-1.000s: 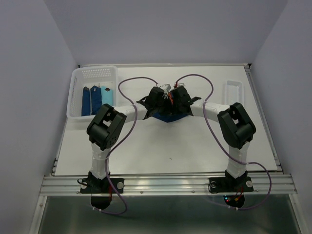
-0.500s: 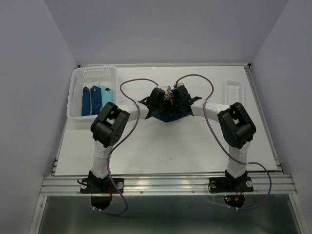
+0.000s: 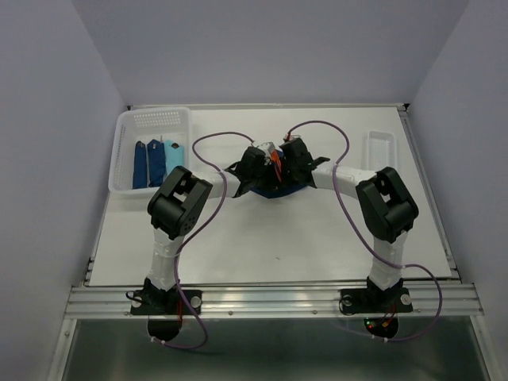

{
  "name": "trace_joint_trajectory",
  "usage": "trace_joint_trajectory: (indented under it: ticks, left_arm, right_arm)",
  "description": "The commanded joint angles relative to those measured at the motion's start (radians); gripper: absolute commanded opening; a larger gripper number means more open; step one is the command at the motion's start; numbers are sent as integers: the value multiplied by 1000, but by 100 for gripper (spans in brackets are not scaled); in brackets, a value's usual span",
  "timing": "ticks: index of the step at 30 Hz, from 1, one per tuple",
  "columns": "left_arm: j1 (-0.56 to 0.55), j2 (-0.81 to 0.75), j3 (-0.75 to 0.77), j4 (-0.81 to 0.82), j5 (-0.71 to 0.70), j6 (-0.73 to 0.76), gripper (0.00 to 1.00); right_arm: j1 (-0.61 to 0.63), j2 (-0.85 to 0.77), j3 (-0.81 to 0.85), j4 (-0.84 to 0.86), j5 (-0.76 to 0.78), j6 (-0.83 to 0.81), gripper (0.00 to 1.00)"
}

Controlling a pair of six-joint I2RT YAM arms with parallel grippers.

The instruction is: Place the utensils on the paper napkin and roll it up

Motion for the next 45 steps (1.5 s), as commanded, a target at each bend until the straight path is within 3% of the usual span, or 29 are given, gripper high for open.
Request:
trace_joint_trajectory:
  ticks: [1,15,19,25,33,36,42,45]
  left_arm:
    - [2,-16,-58,-17,-20,2,0]
    - [5,-36,-80,-30,-25,11,0]
    - [5,-40,-84,-30,-26,13,0]
    - [5,-39,-77,-38,-23,19,0]
    - [5,-40,-77,-43,-22,26,0]
    - [5,-39,-75,-44,-22,28,0]
    - [5,-42,-75,-46,-14,33,0]
    - [5,-45,-75,-49,-12,40,0]
  right_arm:
    - [-14,-93,11,27,14,-2,12]
    - [-238,-117,-21,-16,-35,-15,14]
    - [-285,-60,14,-33,-58,-13,29]
    - [-286,20,66,-34,-86,-22,38]
    - [-286,65,99,-34,-78,-32,38]
    - [-286,80,99,-34,-86,-33,38]
    - [-286,62,79,-33,-110,-35,11]
    - [-286,42,66,-30,-122,-42,3]
